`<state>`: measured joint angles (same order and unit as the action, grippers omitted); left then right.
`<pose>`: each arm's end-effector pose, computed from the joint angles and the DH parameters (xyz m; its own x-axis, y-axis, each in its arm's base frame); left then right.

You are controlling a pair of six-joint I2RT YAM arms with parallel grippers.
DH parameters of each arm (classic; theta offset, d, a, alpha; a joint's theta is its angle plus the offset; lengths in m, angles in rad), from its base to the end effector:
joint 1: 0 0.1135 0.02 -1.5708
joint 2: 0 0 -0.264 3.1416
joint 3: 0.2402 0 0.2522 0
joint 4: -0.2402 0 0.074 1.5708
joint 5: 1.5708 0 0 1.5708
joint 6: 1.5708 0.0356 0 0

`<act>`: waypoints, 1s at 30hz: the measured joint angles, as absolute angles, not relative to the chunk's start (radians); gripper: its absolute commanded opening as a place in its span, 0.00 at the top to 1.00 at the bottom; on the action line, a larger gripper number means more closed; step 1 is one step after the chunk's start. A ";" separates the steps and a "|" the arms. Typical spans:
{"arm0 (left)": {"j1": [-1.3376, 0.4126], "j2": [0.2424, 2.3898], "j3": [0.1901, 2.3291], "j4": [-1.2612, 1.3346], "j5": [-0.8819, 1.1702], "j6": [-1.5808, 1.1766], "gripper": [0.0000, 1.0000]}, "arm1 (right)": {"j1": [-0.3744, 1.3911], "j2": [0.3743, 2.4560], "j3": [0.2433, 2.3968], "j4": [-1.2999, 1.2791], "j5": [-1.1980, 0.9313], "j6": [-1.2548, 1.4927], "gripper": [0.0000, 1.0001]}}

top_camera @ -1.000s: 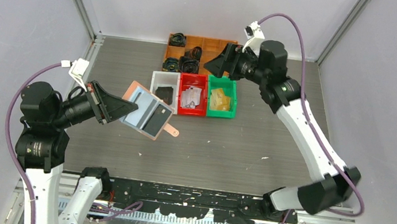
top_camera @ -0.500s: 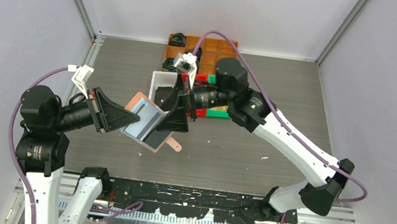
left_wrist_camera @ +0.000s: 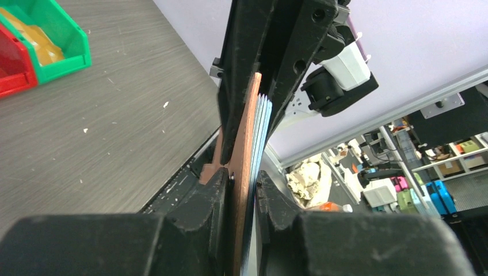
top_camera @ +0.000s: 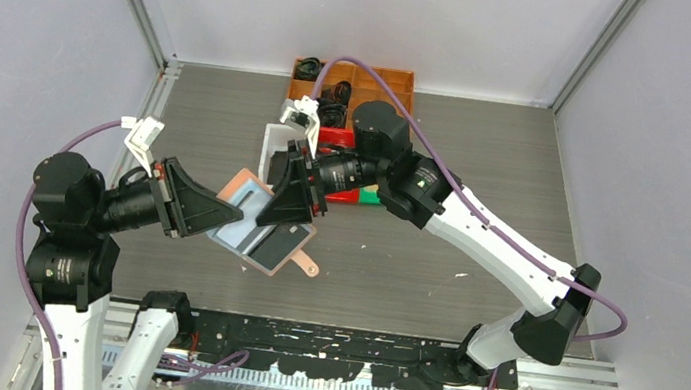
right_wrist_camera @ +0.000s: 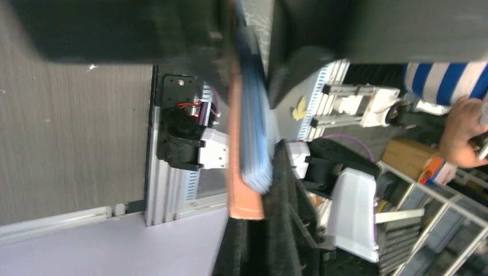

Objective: Take the credit cards out of the card holder
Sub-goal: Remove the credit card from the card holder.

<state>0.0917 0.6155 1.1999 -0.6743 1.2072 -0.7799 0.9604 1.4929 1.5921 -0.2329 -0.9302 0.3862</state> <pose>0.0648 -0.0275 0.4433 -0.6925 -0.3148 -0.6491 0.5730 0.3066 -0.7600 0.1667 0.2882 0.4480 -0.4268 -0.2174 -0.8778 -0.8468 -0.2446 0.4723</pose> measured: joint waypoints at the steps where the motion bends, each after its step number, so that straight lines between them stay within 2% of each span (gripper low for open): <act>1: 0.092 0.615 1.200 -0.670 1.207 -0.780 0.87 | 0.960 1.493 1.588 -0.213 -0.940 0.405 0.99; 3: 0.092 0.613 1.203 -0.661 1.201 -0.786 0.63 | 0.960 1.493 1.576 -0.180 -0.945 0.435 0.99; 4: 0.092 0.611 1.203 -0.660 1.193 -0.787 0.54 | 0.960 1.492 1.568 -0.164 -0.945 0.450 0.99; 5: 0.092 0.610 1.203 -0.659 1.184 -0.789 0.50 | 0.960 1.492 1.559 -0.146 -0.939 0.460 0.99; 7: 0.092 0.610 1.204 -0.656 1.177 -0.793 0.46 | 0.960 1.487 1.531 -0.104 -0.904 0.485 0.99; 14: 0.092 0.608 1.203 -0.654 1.118 -0.793 0.42 | 0.969 1.388 1.306 0.153 -0.720 0.652 0.99; 19: 0.093 0.575 1.190 -0.627 1.075 -0.820 0.49 | 0.969 1.318 1.167 0.380 -0.582 0.794 0.99; 27: 0.094 0.545 1.177 -0.597 0.981 -0.873 0.81 | 1.018 1.298 1.070 0.599 -0.405 0.881 0.99; 29: 0.094 0.540 1.177 -0.593 0.965 -0.881 0.92 | 1.039 1.298 1.063 0.624 -0.372 0.880 0.94; 30: 0.094 0.537 1.177 -0.590 0.960 -0.883 0.95 | 1.046 1.298 1.062 0.629 -0.360 0.880 0.87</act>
<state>0.0940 0.5373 1.1770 -0.5900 0.9600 -0.8829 1.0458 1.2980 1.0622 0.6289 -0.3595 0.8799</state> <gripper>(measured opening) 0.183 0.211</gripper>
